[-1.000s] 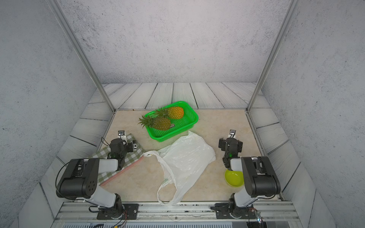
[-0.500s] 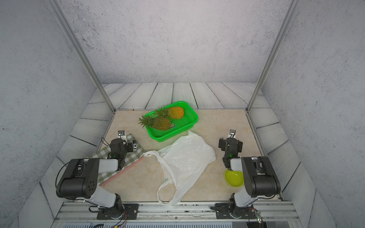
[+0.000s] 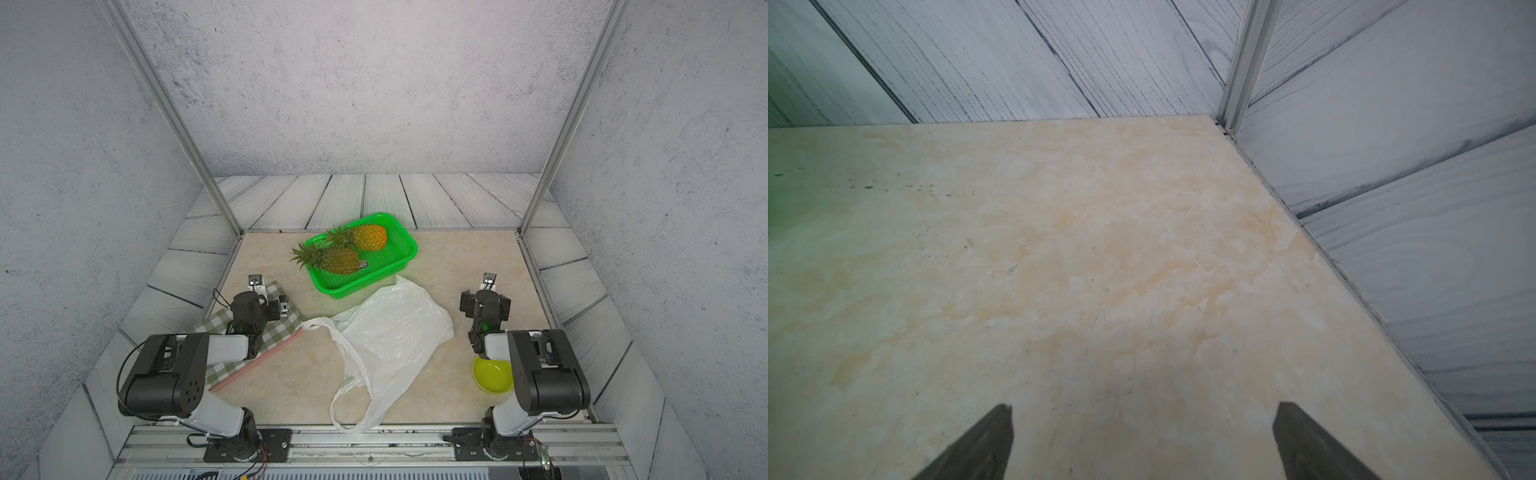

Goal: Place the pineapple into a plastic bag & tie a knot
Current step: Open the plastic bag at the center of the board.

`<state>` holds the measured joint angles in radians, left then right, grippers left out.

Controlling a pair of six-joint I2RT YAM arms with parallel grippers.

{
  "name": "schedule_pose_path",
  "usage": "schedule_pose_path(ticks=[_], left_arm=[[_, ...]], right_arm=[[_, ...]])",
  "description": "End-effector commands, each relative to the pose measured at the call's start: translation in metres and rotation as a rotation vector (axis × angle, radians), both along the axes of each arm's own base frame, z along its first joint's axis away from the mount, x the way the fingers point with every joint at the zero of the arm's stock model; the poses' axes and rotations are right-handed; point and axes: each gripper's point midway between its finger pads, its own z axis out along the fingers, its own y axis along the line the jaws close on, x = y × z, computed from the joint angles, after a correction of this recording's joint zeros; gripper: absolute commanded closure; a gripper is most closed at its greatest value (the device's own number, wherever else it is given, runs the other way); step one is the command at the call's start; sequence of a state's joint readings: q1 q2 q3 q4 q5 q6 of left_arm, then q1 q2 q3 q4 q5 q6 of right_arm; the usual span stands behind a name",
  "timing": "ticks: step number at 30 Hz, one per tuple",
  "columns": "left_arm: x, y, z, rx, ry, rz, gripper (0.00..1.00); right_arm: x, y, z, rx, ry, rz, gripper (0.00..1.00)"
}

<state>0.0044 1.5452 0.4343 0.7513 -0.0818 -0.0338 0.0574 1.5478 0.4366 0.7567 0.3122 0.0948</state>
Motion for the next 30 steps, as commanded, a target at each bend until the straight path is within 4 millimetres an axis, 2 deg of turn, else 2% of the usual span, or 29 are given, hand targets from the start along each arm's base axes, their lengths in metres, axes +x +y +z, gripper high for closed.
schedule_pose_path(ticks=[1, 6, 8, 10, 13, 14, 15, 16, 17, 19, 22, 25, 26, 27, 30], left_arm=[[0.005, 0.000, 0.011, 0.001, -0.029, 0.002, 0.00], [0.005, 0.001, 0.013, 0.001, -0.033, 0.014, 0.00], [0.002, 0.023, 0.033, 0.005, -0.090, 0.149, 0.00], [-0.009, 0.039, 0.043, -0.015, 0.007, 0.264, 0.00], [-0.020, 0.032, 0.066, -0.129, 0.013, 0.276, 0.00], [-0.025, 0.030, 0.072, -0.182, -0.003, 0.297, 0.00], [-0.033, 0.032, 0.078, -0.255, -0.011, 0.345, 0.00], [-0.042, 0.033, 0.082, -0.336, -0.014, 0.397, 0.00], [-0.048, 0.029, 0.084, -0.402, -0.003, 0.413, 0.01], [-0.055, 0.000, 0.093, -0.536, 0.043, 0.303, 0.27], [-0.074, -0.049, 0.095, -0.716, 0.179, 0.100, 0.53], [-0.111, -0.092, 0.084, -0.857, 0.379, -0.052, 0.80], [-0.126, -0.101, 0.079, -0.882, 0.440, -0.078, 0.93], [-0.141, -0.109, 0.073, -0.891, 0.493, -0.099, 0.99], [-0.179, -0.117, 0.063, -0.844, 0.549, -0.102, 1.00]], right_arm=[[0.002, 0.000, 0.008, 0.003, -0.020, 0.003, 0.01], [0.002, -0.001, 0.009, 0.020, -0.027, 0.009, 0.01], [0.000, -0.003, 0.019, 0.013, -0.026, -0.007, 0.01], [-0.005, -0.012, 0.038, 0.031, 0.039, -0.079, 0.01], [-0.020, -0.034, 0.069, 0.122, 0.065, -0.286, 0.01], [-0.027, -0.039, 0.074, 0.170, 0.076, -0.361, 0.01], [-0.029, -0.034, 0.078, 0.227, 0.099, -0.358, 0.01], [-0.027, -0.018, 0.079, 0.285, 0.139, -0.279, 0.01], [-0.025, 0.000, 0.081, 0.346, 0.181, -0.186, 0.08], [-0.028, 0.048, 0.088, 0.493, 0.281, 0.025, 0.26], [-0.049, 0.113, 0.095, 0.585, 0.369, 0.263, 0.32], [-0.095, 0.181, 0.101, 0.488, 0.444, 0.491, 0.29], [-0.112, 0.202, 0.100, 0.470, 0.472, 0.558, 0.17], [-0.128, 0.219, 0.096, 0.464, 0.506, 0.616, 0.12], [-0.168, 0.253, 0.081, 0.399, 0.579, 0.720, 0.12]])
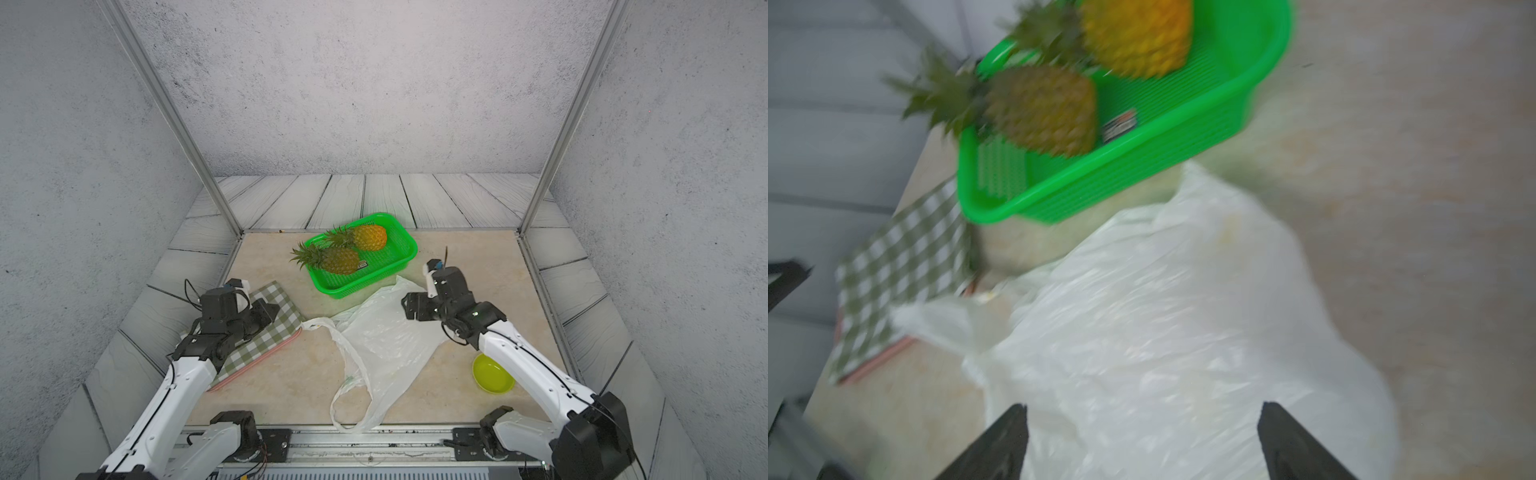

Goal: Place the pineapple into a plastic bag & tie a knot
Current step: Open the plastic bag at the center of the board.

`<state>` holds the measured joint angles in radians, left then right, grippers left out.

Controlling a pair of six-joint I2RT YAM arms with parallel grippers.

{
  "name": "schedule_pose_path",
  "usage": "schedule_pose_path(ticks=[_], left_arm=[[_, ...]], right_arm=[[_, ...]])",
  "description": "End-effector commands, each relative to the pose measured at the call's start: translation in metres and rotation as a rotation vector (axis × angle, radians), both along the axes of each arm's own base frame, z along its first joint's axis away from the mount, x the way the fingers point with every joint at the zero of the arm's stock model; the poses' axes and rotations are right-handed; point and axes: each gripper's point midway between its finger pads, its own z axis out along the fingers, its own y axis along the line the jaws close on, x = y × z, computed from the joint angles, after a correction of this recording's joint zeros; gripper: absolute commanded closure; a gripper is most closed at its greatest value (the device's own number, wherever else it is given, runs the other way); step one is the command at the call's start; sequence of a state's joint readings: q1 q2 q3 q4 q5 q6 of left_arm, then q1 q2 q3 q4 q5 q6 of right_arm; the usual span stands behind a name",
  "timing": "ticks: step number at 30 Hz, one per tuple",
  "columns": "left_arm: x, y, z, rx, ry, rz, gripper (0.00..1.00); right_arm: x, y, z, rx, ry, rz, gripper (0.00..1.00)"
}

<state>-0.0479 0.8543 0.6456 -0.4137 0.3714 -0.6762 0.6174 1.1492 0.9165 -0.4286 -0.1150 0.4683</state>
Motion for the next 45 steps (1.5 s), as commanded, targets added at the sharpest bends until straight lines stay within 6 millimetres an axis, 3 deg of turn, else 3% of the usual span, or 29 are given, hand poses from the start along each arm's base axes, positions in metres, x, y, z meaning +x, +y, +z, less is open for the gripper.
schedule_pose_path(ticks=[1, 5, 9, 14, 20, 25, 27, 30, 36, 40, 45], left_arm=[[-0.066, -0.026, -0.025, -0.073, 0.181, -0.102, 1.00], [-0.088, -0.033, -0.037, -0.086, 0.179, -0.103, 0.93], [-0.090, -0.041, -0.051, -0.115, 0.217, -0.117, 0.93], [-0.086, -0.048, -0.065, -0.136, 0.256, -0.134, 0.95], [-0.084, -0.050, -0.068, -0.149, 0.249, -0.129, 0.99], [-0.084, -0.051, -0.071, -0.157, 0.249, -0.131, 0.99], [-0.084, -0.052, -0.073, -0.166, 0.250, -0.132, 0.99], [-0.084, -0.053, -0.074, -0.165, 0.253, -0.134, 0.99], [-0.069, -0.062, -0.062, -0.180, 0.218, -0.154, 0.96], [-0.049, -0.076, -0.039, -0.202, 0.158, -0.182, 0.96], [-0.014, -0.095, -0.010, -0.191, 0.102, -0.224, 0.96]], right_arm=[[-0.054, 0.016, -0.030, -0.094, 0.100, 0.115, 0.12], [-0.089, 0.048, -0.054, -0.237, 0.089, 0.250, 0.11], [-0.097, 0.068, -0.079, -0.390, 0.080, 0.295, 0.10], [-0.094, 0.096, -0.096, -0.427, 0.046, 0.321, 0.13], [-0.090, 0.118, -0.114, -0.427, 0.038, 0.343, 0.15], [-0.078, 0.117, -0.138, -0.512, 0.042, 0.273, 0.12], [-0.072, 0.117, -0.144, -0.534, 0.029, 0.238, 0.19], [-0.061, 0.120, -0.135, -0.551, 0.004, 0.193, 0.47], [-0.057, 0.141, -0.085, -0.482, 0.019, 0.178, 0.84], [-0.056, 0.151, -0.046, -0.423, 0.022, 0.165, 0.95], [-0.057, 0.154, -0.012, -0.368, 0.015, 0.166, 1.00]])
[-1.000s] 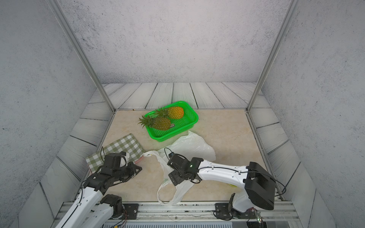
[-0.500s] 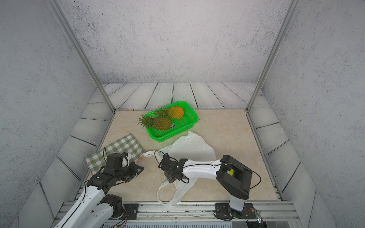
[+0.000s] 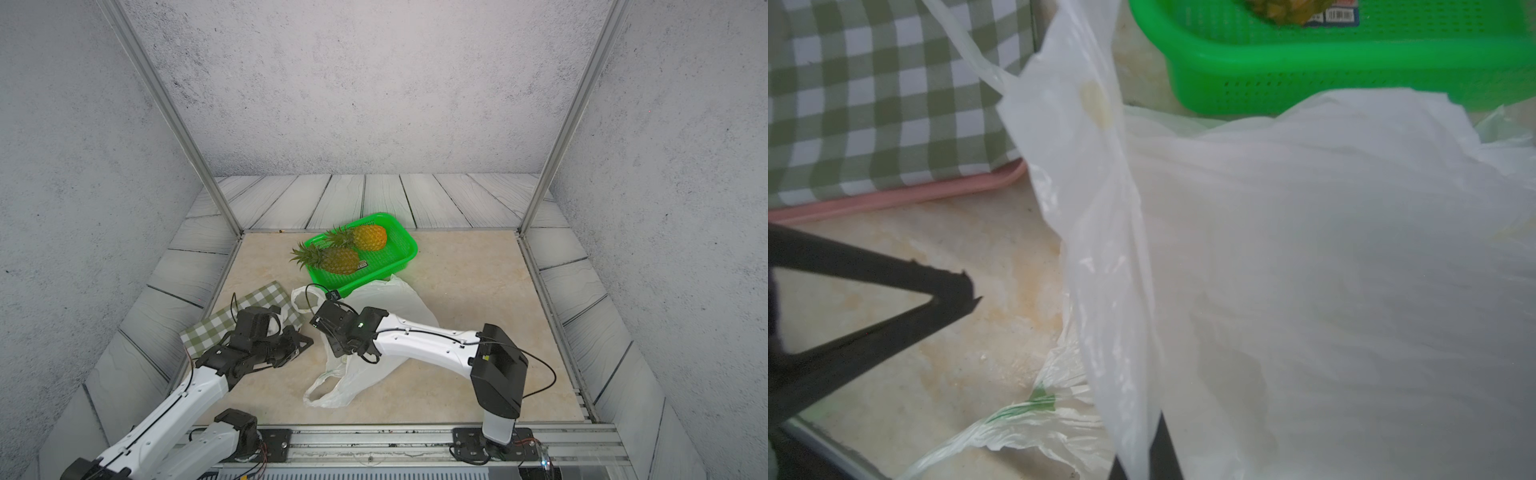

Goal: Place the pineapple into a plastic bag & tie a knot
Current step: Open the plastic bag at the center of the board.

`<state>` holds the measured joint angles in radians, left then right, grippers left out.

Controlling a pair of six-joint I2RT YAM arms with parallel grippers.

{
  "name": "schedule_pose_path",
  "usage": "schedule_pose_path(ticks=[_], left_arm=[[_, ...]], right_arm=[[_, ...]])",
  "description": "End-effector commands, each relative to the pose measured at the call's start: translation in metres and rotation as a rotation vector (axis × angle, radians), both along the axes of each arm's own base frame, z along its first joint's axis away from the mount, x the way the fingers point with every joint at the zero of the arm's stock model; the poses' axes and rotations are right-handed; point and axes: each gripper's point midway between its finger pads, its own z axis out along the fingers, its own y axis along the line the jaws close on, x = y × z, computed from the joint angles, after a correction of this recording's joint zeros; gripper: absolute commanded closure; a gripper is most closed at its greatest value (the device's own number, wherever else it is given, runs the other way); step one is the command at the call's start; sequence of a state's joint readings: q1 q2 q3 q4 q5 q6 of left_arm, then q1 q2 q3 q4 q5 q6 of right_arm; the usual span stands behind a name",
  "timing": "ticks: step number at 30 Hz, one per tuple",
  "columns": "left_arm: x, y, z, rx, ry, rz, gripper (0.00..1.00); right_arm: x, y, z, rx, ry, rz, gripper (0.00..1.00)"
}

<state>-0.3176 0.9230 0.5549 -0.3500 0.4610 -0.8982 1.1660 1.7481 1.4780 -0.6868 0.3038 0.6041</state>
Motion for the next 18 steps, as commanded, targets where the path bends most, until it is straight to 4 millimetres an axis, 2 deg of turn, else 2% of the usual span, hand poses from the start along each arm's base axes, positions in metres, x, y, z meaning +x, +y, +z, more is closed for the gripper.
schedule_pose_path(ticks=[1, 3, 6, 12, 15, 18], left_arm=[[0.032, -0.015, 0.033, -0.024, -0.118, -0.025, 0.96], [0.045, -0.022, 0.033, -0.011, -0.123, -0.033, 0.97], [0.054, -0.033, 0.017, -0.004, -0.090, -0.066, 1.00], [0.061, -0.037, -0.018, 0.078, -0.033, -0.103, 1.00], [0.071, -0.036, -0.020, 0.117, -0.040, -0.109, 1.00], [0.086, -0.038, -0.015, 0.143, -0.054, -0.108, 1.00]], right_arm=[[-0.009, -0.014, 0.022, 0.013, 0.031, -0.014, 1.00], [-0.011, -0.017, 0.036, 0.068, 0.044, -0.021, 1.00], [-0.008, -0.026, 0.060, 0.181, 0.074, -0.052, 1.00], [0.018, -0.066, 0.106, 0.487, 0.152, -0.151, 1.00], [0.026, -0.087, 0.119, 0.543, 0.144, -0.188, 1.00], [0.026, -0.097, 0.122, 0.544, 0.131, -0.197, 1.00]])
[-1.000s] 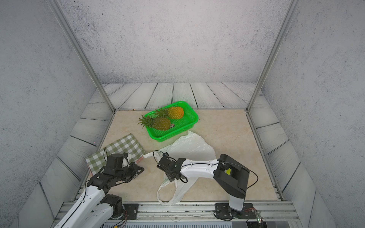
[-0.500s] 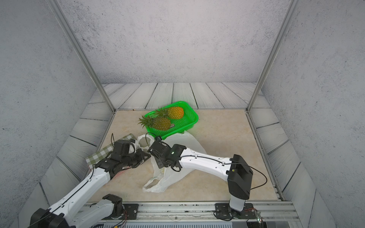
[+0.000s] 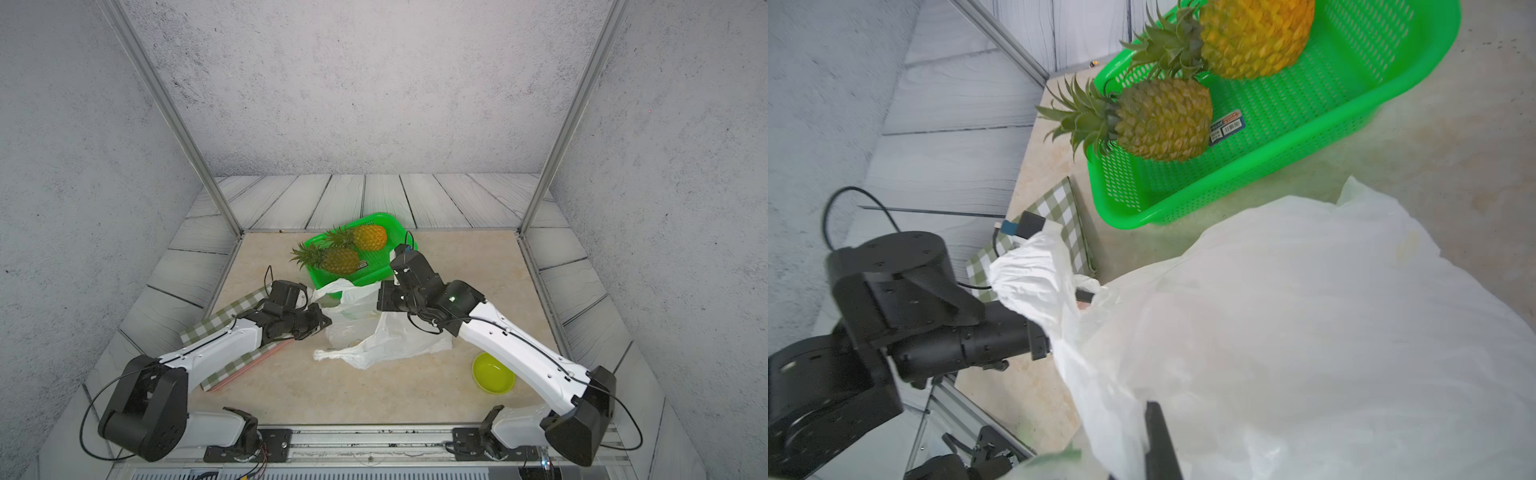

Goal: Place the pineapple into a plastic bag & tie a knot
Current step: Open the plastic bag at the center of the board.

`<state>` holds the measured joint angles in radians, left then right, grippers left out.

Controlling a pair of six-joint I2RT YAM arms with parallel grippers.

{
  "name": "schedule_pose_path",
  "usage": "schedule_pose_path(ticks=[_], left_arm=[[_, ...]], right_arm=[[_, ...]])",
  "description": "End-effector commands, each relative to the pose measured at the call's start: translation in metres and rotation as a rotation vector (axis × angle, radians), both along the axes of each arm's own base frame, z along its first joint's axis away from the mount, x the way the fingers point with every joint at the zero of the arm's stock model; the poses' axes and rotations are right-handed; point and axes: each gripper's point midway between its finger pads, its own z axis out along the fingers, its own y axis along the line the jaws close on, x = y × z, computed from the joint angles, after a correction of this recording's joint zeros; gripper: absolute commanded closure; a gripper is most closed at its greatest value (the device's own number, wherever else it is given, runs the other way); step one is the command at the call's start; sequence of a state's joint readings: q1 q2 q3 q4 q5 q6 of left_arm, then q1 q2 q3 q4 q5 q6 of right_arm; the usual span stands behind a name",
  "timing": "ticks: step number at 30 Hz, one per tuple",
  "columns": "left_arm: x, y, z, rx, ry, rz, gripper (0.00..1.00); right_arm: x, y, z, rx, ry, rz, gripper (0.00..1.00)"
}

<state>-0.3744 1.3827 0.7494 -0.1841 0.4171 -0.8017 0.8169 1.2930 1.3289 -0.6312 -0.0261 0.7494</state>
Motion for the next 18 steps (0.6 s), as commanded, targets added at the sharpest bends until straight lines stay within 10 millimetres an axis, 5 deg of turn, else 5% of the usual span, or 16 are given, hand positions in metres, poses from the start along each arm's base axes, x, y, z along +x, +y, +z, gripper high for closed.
schedule_pose_path(ticks=[1, 4, 7, 15, 18], left_arm=[[0.026, -0.006, 0.021, 0.033, -0.089, -0.027, 1.00], [0.039, -0.021, 0.045, -0.004, -0.134, -0.075, 1.00], [0.040, -0.028, 0.075, -0.011, -0.213, -0.125, 0.86], [0.022, 0.006, 0.106, 0.117, -0.331, -0.073, 0.74], [0.020, 0.024, 0.121, 0.147, -0.396, -0.007, 0.57]], right_arm=[[-0.012, 0.004, -0.001, 0.042, 0.034, 0.046, 1.00], [-0.005, 0.002, -0.014, 0.009, 0.045, 0.028, 1.00], [0.014, -0.005, -0.029, -0.012, 0.059, -0.015, 1.00], [0.071, -0.036, -0.045, -0.023, 0.092, -0.131, 1.00], [0.082, -0.047, -0.043, -0.022, 0.090, -0.163, 1.00]])
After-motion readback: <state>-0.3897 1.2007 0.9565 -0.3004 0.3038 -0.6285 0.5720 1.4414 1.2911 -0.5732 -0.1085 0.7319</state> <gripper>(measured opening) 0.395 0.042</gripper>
